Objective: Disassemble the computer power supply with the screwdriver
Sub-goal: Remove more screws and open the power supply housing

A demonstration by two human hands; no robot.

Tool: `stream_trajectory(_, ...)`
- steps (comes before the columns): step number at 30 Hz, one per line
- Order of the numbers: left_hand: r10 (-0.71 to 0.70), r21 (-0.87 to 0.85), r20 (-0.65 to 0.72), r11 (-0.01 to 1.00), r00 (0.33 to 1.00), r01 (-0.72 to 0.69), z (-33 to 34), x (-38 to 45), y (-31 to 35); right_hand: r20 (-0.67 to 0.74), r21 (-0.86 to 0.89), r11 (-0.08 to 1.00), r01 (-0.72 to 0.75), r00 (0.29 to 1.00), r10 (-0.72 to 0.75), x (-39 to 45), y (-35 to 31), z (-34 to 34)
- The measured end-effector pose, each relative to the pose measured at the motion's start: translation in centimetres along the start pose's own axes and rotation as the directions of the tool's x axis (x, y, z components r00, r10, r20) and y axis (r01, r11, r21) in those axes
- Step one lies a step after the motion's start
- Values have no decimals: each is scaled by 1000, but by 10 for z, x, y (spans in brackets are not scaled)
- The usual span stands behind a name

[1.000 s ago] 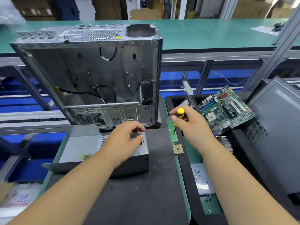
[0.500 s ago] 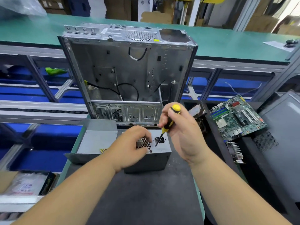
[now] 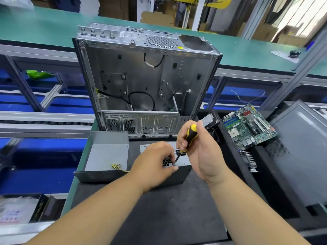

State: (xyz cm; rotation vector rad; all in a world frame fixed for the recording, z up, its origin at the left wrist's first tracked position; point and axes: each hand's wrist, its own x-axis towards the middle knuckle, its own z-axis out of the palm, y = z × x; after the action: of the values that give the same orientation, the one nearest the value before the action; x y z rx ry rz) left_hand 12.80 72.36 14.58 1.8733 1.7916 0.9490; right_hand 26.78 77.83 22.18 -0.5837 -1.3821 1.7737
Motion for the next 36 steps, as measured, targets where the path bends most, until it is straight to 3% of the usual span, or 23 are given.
stream_trajectory(4,-11,-8,-40,1000,999,11,3,1,-1,19,-91,996,-23,999,25,3,-4,4)
stream_trajectory(8,-22,-59,-45,998,999,20,3,2,-2,-81,-156,987,-45,996,33,5,-9,4)
stream_trajectory(16,-81,-162,-76,984,994,68,4,2,-2,-200,31,999,-24,979,30,3,-10,13)
stream_trajectory(20,-106,-146,-30,984,994,101,0,4,1,-244,83,996,-19,969,38,7,-7,17)
stream_trajectory(25,-92,-144,-19,986,996,89,-4,5,5,-211,94,995,-17,977,36,7,-4,16)
stream_trajectory(36,-81,-133,-9,988,997,79,-4,3,7,-95,-93,989,-111,990,102,8,-12,8)
